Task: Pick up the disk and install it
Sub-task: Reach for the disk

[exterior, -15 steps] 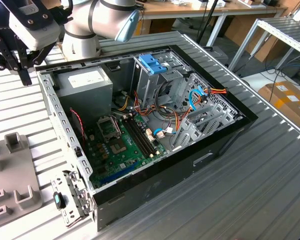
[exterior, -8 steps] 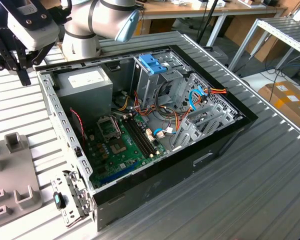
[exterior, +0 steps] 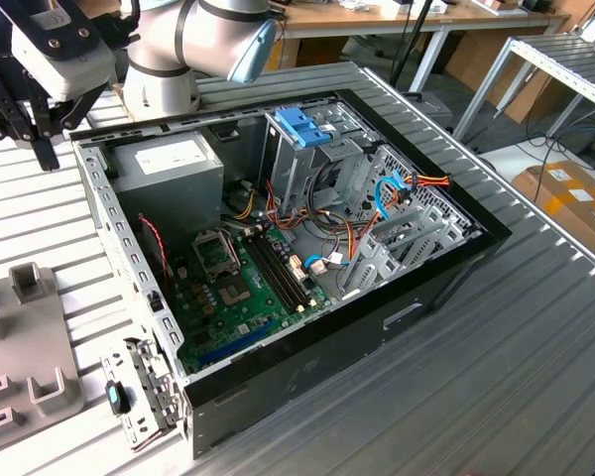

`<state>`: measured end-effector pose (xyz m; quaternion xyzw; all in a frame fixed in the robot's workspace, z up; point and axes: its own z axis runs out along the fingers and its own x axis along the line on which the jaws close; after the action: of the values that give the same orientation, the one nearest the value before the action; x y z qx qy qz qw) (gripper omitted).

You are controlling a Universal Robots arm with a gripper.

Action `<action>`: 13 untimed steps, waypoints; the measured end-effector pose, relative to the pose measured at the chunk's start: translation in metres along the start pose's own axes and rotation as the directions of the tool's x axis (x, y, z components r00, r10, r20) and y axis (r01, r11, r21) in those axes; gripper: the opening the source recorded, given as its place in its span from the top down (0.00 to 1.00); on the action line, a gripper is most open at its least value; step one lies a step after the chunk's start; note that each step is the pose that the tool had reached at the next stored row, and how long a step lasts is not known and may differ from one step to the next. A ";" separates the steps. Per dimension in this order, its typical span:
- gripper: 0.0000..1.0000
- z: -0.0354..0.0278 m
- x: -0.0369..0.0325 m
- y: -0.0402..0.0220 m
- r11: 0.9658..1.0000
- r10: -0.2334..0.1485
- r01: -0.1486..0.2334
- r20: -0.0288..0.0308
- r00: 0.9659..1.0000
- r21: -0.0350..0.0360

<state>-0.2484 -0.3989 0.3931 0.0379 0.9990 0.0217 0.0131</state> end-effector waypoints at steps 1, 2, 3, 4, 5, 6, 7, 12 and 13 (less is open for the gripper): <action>0.89 0.0000 0.0003 0.0000 1.000 0.000 0.000 0.000 1.000 0.000; 0.89 0.0000 0.0004 0.0000 1.000 0.000 0.000 0.000 1.000 0.000; 0.89 0.0000 0.0004 0.0000 1.000 0.000 0.000 0.000 1.000 0.000; 0.89 0.0000 0.0008 -0.0001 1.000 0.000 0.000 0.000 1.000 0.000; 0.89 0.0000 0.0010 -0.0001 1.000 0.000 0.000 0.000 1.000 0.000; 0.89 0.0000 0.0017 -0.0001 1.000 0.000 0.000 0.000 1.000 0.000; 0.89 0.0000 0.0021 -0.0002 1.000 0.000 0.000 0.000 1.000 0.000; 0.89 -0.0001 0.0049 -0.0004 1.000 0.000 0.000 0.000 1.000 0.000; 0.89 -0.0001 0.0051 -0.0004 1.000 0.000 0.000 0.000 1.000 0.000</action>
<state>-0.2535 -0.3989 0.3931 0.0379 0.9990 0.0217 0.0131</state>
